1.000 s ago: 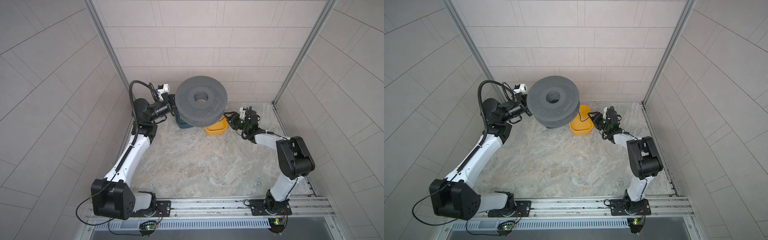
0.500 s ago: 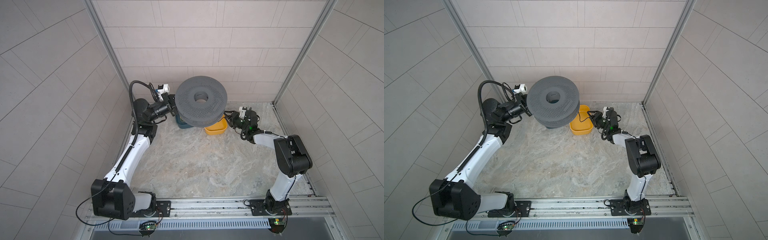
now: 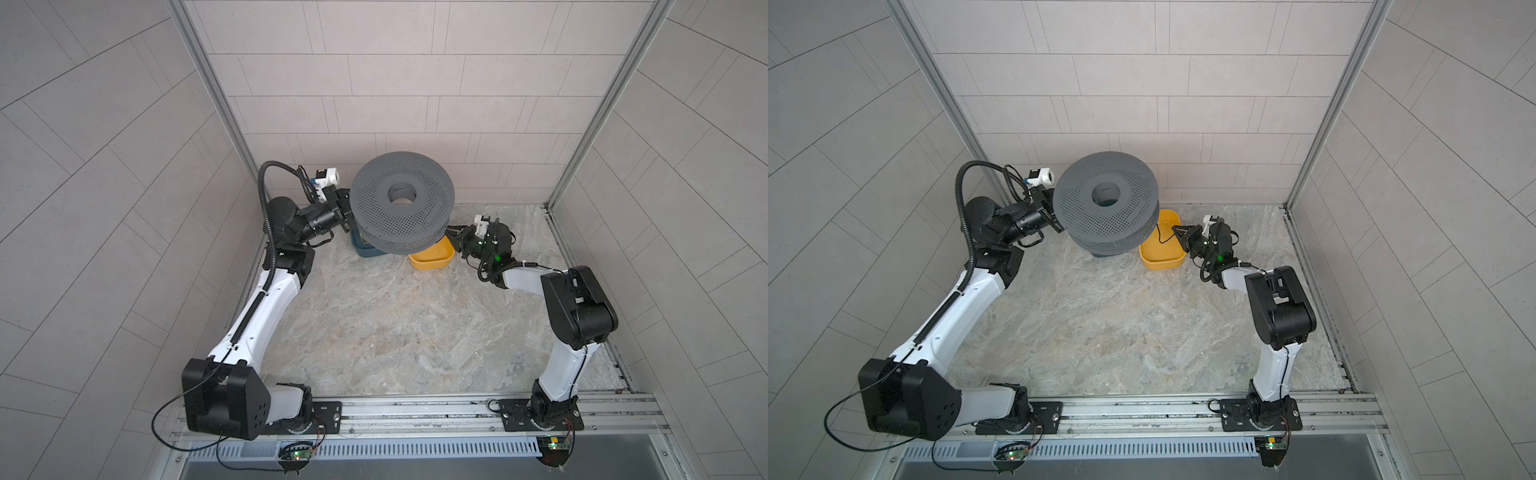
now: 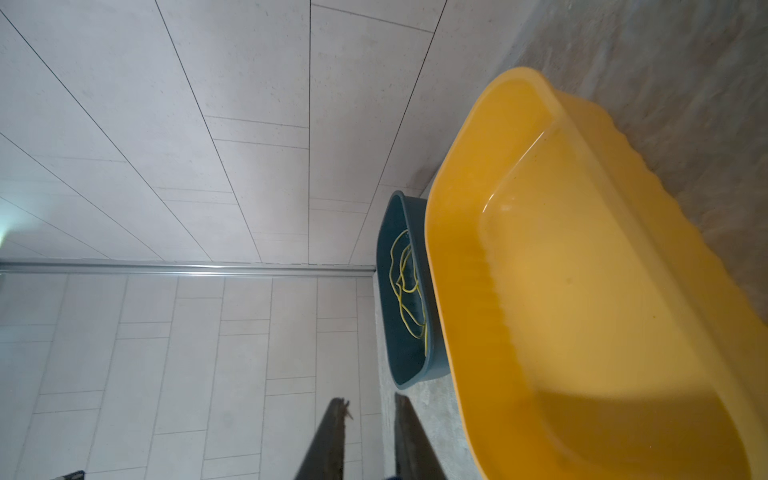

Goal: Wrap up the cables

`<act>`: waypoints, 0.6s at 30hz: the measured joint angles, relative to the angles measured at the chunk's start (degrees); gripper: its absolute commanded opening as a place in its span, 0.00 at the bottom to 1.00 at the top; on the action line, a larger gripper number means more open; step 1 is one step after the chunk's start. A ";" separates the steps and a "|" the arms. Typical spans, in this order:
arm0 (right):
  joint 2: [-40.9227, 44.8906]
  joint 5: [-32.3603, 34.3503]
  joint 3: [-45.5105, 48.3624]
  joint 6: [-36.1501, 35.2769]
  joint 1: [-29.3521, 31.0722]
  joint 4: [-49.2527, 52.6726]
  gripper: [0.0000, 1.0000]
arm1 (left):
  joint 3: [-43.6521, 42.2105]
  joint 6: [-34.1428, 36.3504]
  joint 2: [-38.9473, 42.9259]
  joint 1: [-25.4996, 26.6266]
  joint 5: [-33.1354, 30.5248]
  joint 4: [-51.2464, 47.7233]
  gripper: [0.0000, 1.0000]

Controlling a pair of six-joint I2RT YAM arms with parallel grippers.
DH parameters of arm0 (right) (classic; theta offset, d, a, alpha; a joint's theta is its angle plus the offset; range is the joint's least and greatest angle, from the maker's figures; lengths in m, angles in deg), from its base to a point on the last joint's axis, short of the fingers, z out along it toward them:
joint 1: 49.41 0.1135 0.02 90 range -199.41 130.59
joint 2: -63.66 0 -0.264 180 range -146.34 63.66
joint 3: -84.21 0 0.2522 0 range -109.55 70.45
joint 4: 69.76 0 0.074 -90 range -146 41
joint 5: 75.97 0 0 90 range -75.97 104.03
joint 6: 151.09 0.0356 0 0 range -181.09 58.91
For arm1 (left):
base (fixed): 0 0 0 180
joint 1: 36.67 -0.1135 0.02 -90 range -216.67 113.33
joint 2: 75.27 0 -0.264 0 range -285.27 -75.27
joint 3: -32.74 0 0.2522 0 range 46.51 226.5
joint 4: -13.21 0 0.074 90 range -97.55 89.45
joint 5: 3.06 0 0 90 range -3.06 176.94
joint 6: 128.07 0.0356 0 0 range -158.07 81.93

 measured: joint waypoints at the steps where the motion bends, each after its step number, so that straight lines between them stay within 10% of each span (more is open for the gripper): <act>1: 0.00 0.07 0.28 0.35 0.00 -0.68 0.05 | 0.00 0.00 0.00 -0.02 -0.04 0.00 0.00; 18: 16.81 4.24 4.76 -11.45 -0.55 14.01 0.00 | 0.00 1.86 0.00 -0.74 -0.59 -2.62 0.00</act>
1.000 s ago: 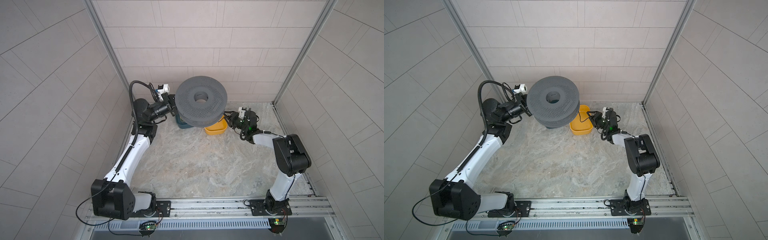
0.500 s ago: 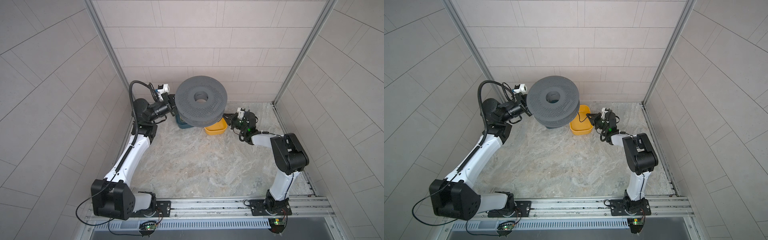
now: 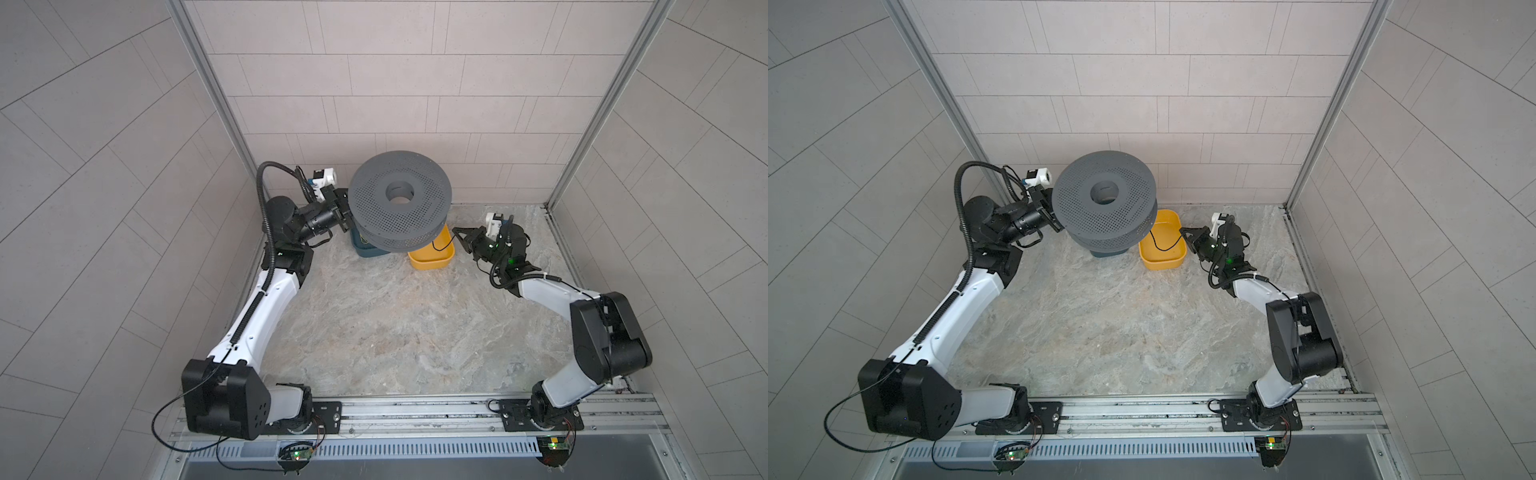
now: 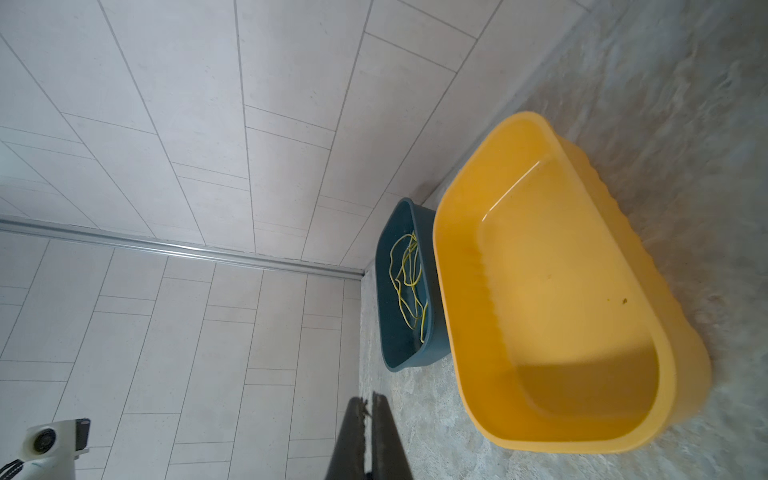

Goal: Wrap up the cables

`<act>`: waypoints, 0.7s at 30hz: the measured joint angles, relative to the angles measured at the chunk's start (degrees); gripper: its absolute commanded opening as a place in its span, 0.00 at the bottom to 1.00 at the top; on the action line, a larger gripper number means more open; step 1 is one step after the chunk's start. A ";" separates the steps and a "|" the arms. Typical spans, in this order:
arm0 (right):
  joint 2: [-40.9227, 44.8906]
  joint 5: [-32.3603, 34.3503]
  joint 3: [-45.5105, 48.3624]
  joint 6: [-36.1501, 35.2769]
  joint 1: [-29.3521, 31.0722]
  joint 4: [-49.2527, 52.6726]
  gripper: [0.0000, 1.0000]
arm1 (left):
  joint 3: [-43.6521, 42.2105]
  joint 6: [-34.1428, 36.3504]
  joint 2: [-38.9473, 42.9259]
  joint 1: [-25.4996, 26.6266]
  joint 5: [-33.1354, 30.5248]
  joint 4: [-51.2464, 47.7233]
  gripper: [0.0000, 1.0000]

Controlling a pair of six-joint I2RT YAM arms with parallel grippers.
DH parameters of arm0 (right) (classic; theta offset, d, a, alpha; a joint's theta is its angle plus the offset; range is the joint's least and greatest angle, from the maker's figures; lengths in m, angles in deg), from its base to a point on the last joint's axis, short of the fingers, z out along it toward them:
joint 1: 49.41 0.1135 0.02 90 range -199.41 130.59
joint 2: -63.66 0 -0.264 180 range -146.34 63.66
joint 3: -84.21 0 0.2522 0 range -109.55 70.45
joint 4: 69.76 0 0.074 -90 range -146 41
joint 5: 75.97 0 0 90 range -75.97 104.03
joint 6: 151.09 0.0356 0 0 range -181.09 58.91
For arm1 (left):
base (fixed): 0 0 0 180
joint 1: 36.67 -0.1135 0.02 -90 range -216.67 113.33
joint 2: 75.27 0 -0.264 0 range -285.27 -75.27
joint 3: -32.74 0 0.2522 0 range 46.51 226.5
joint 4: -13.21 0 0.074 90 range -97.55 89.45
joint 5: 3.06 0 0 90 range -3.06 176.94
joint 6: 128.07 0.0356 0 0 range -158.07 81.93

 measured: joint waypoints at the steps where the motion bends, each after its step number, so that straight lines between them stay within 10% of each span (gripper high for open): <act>1: 1.81 0.98 -0.52 -1.99 0.00 2.47 0.00 | 0.00 0.66 0.00 -0.22 0.13 -1.22 0.00; 21: 19.82 26.67 -15.85 -39.19 -0.07 37.09 0.00 | -0.02 11.04 -0.15 -1.36 -0.33 -17.57 0.00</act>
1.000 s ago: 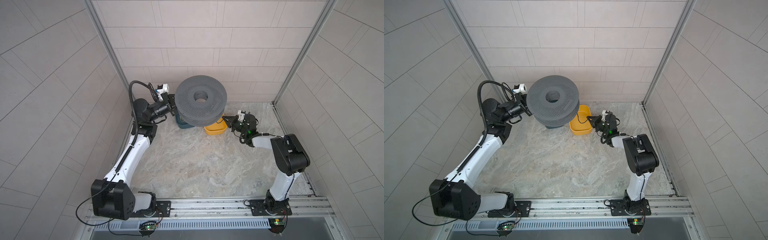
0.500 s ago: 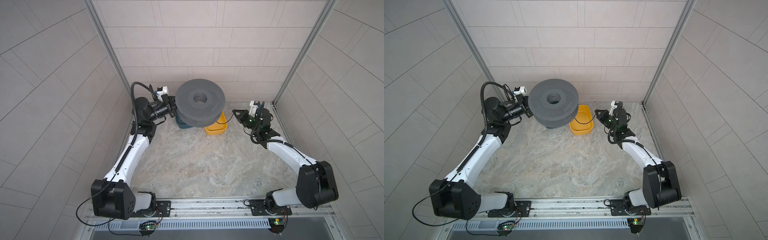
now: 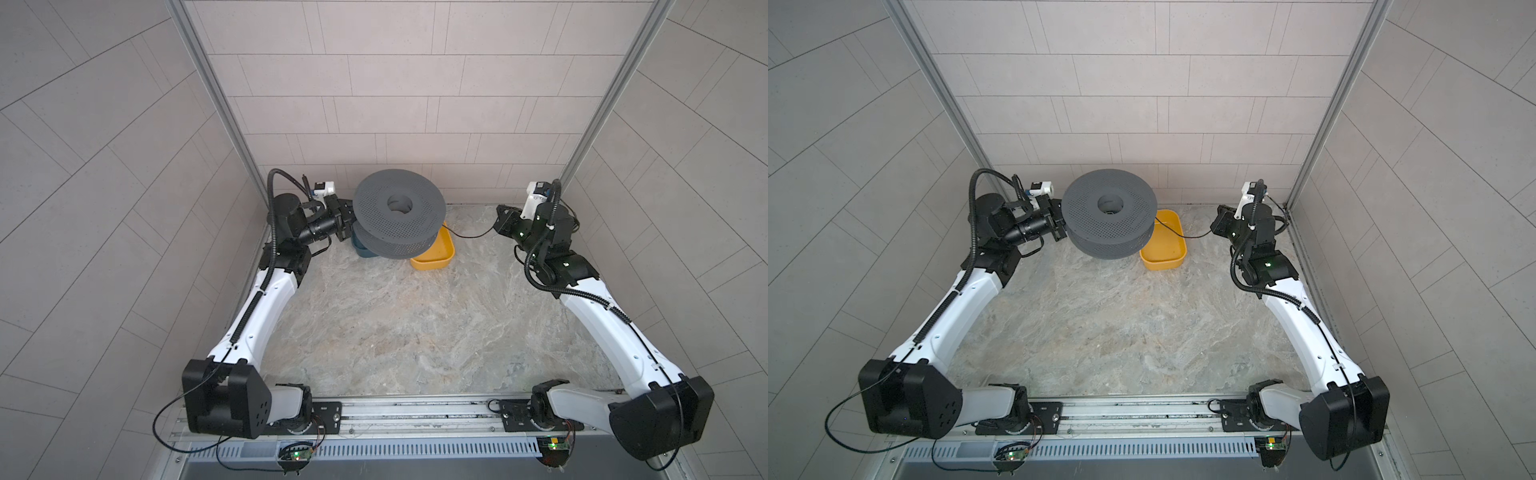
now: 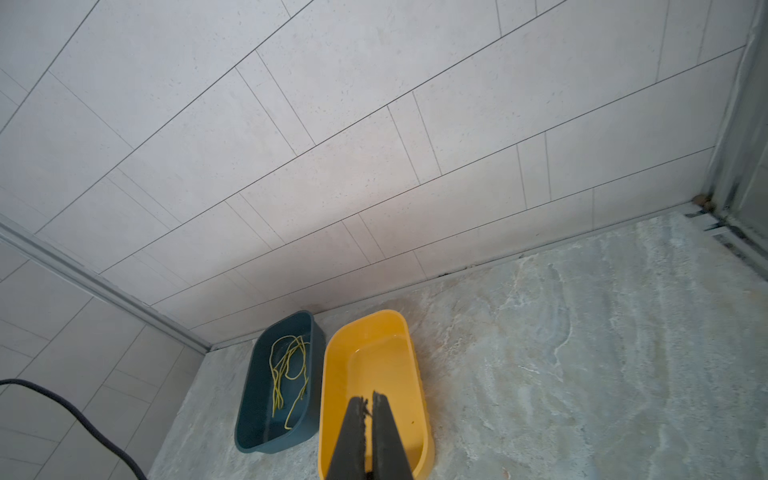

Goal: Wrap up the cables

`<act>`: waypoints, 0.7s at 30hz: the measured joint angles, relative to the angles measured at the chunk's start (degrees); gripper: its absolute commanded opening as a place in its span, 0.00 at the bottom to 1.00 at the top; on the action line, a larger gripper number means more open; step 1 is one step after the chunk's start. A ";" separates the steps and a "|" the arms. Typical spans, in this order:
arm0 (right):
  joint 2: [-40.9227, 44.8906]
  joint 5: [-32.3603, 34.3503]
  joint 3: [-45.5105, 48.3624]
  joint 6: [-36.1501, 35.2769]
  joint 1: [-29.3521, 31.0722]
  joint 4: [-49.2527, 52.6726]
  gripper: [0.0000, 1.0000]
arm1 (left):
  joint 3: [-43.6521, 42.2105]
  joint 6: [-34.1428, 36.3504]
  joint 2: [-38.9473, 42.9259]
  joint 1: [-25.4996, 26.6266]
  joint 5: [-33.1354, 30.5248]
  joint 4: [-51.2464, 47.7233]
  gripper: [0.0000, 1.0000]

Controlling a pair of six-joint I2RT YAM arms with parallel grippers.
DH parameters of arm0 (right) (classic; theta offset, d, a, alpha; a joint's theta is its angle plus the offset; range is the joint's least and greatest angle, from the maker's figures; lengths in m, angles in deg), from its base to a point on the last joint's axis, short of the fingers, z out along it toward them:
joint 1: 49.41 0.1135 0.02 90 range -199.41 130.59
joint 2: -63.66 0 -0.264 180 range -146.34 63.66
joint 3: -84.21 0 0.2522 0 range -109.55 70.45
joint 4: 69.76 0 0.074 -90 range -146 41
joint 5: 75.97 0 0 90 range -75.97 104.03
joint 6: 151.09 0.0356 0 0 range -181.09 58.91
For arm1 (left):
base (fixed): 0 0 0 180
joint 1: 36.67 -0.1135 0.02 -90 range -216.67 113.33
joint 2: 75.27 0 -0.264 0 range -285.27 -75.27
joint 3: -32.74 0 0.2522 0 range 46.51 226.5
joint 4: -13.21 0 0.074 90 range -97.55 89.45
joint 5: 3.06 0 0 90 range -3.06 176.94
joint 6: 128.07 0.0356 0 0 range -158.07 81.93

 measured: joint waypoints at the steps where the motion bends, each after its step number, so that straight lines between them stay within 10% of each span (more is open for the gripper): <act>1: 0.00 0.90 -0.83 -1.16 0.00 0.63 0.00 | 0.00 0.85 0.00 0.00 -0.04 -1.29 0.00; 21: 8.28 8.76 -2.82 -14.91 5.95 0.70 0.00 | -1.57 7.76 -2.71 -0.11 -3.54 -10.73 0.00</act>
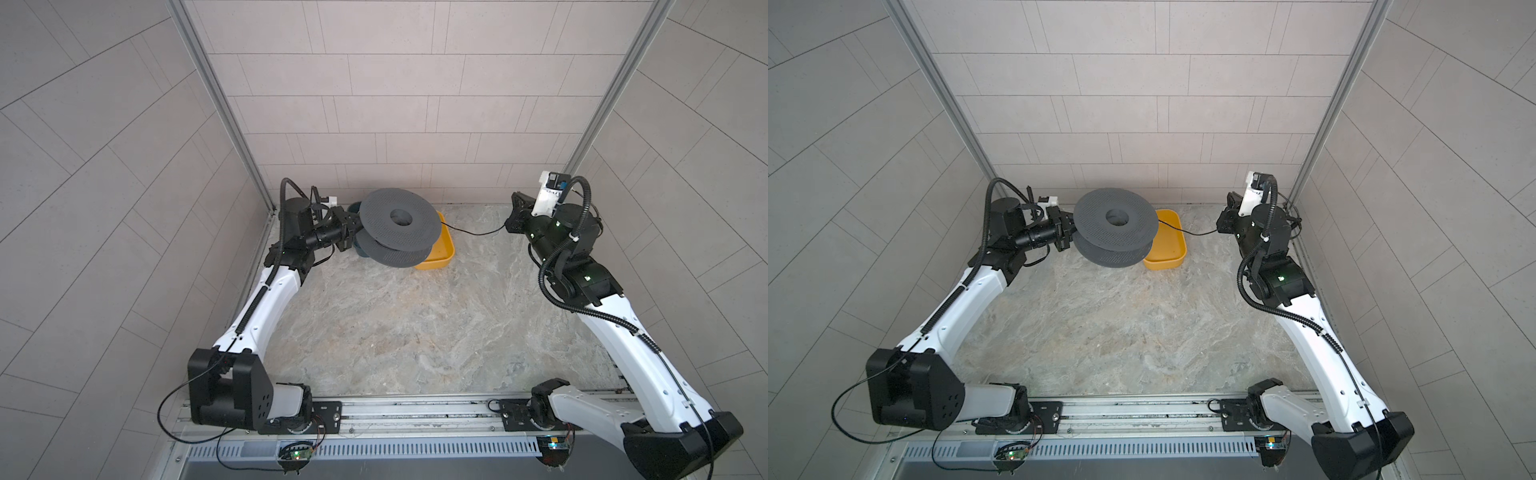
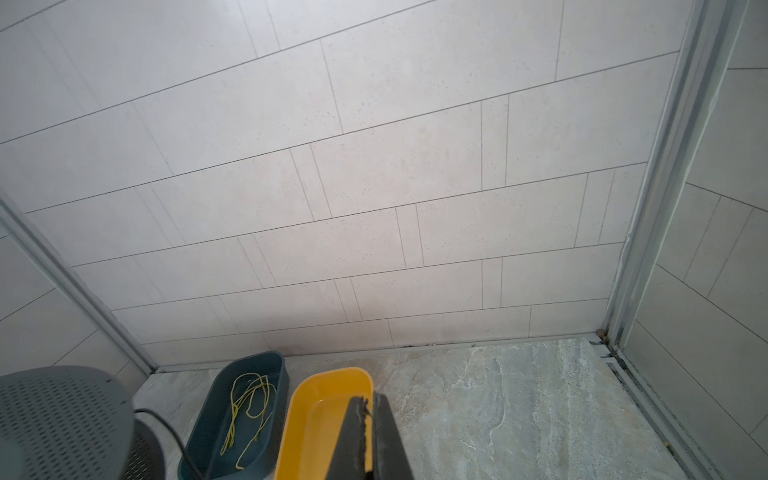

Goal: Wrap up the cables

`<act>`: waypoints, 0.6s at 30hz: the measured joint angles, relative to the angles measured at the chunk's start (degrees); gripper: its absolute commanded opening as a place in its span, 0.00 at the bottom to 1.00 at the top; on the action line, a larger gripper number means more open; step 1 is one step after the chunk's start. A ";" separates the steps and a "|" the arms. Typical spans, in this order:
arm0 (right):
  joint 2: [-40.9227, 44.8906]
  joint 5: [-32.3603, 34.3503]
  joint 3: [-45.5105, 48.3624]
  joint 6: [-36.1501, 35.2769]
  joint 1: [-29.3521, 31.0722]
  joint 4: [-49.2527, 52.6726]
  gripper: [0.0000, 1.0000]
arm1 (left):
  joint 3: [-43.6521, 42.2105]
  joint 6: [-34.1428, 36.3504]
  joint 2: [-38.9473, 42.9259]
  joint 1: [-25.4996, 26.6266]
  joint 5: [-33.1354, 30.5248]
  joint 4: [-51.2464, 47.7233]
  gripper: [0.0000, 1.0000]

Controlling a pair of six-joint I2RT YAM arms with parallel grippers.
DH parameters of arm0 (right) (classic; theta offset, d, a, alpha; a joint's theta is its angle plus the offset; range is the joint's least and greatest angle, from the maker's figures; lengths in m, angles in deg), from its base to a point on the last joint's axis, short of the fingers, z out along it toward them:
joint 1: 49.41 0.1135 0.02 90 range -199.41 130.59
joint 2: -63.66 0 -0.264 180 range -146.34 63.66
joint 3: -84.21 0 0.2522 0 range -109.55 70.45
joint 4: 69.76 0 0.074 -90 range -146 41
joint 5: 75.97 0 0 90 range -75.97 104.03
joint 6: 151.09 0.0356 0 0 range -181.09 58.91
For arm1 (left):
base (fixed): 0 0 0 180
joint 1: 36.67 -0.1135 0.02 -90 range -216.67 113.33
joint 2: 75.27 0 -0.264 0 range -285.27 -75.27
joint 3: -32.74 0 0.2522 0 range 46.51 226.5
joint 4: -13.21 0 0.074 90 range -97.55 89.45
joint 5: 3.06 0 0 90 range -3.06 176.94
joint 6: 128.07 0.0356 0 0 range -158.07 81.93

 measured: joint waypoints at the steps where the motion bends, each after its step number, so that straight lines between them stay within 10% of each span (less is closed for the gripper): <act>1: 0.79 -0.31 0.07 -0.59 0.68 0.28 0.00 | -0.28 -0.28 -0.50 0.00 -0.57 0.26 0.00; 18: -9.11 -19.43 -11.85 -13.44 18.84 11.87 0.00 | -0.74 1.36 -2.99 1.38 -6.40 -1.36 0.00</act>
